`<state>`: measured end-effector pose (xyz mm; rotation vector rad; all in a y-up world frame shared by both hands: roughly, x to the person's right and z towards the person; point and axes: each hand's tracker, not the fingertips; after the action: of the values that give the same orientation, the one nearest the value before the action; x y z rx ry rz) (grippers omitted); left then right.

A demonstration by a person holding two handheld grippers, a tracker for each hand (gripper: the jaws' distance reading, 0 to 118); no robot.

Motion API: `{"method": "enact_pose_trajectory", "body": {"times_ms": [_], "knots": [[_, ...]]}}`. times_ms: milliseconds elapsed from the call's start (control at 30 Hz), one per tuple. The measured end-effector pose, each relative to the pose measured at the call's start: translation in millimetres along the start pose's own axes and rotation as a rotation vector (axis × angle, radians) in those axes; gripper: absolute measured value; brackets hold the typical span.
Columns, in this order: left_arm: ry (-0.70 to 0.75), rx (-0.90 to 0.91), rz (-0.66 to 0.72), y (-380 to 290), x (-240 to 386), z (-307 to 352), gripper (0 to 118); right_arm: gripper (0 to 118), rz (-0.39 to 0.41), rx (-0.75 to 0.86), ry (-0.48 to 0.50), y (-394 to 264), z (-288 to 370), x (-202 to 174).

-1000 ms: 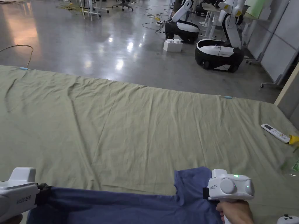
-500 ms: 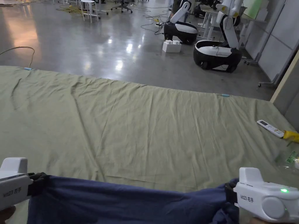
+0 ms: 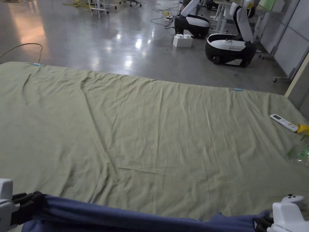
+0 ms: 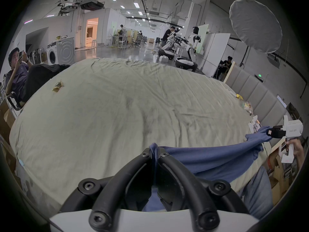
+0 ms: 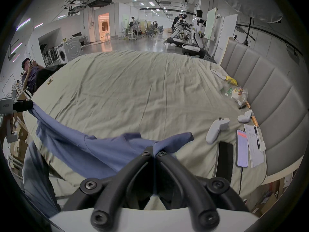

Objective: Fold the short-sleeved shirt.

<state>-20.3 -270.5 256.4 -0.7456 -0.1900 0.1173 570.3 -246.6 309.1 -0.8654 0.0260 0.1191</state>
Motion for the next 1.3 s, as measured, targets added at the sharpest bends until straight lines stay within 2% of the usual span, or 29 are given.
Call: {"method": "enact_pose_trajectory", "body": {"times_ms": [333,533,667,700,767,800,833,867,1033,1300], "knots": [[0.046,-0.154,-0.067,-60.7,0.2,-8.9,6,2,0.001,-0.146,-0.002,-62.1,-25.6,-13.3],[0.088,-0.261,-0.083,-78.8,0.8,-37.7,9,2,0.023,-0.185,-0.035,-77.4,-59.6,-23.3],[0.095,-0.254,-0.057,-89.9,-3.2,-49.9,13,6,0.034,-0.177,-0.062,-80.9,-66.4,-29.2],[0.093,-0.244,-0.038,-88.9,-5.4,-49.1,15,9,0.034,-0.171,-0.070,-79.8,-64.9,-30.1],[0.078,-0.236,0.000,-83.7,-8.5,-45.5,31,28,0.053,-0.165,-0.092,-75.4,-57.3,-31.0],[0.071,-0.225,0.010,-79.7,-7.0,-42.0,43,44,0.058,-0.154,-0.111,-70.5,-51.0,-31.5],[0.067,-0.209,0.009,-74.8,-5.5,-39.0,58,68,0.064,-0.133,-0.135,-64.8,-44.8,-32.1],[0.069,-0.180,-0.006,-69.1,-3.3,-36.4,63,79,0.064,-0.103,-0.158,-58.4,-38.8,-32.6],[0.094,0.026,-0.100,-21.8,20.9,-23.5,63,81,0.007,0.152,-0.202,-7.7,-8.4,-40.2],[0.167,0.385,-0.116,41.4,82.5,-14.8,63,83,-0.107,0.568,-0.209,52.7,9.0,-74.0]]}}
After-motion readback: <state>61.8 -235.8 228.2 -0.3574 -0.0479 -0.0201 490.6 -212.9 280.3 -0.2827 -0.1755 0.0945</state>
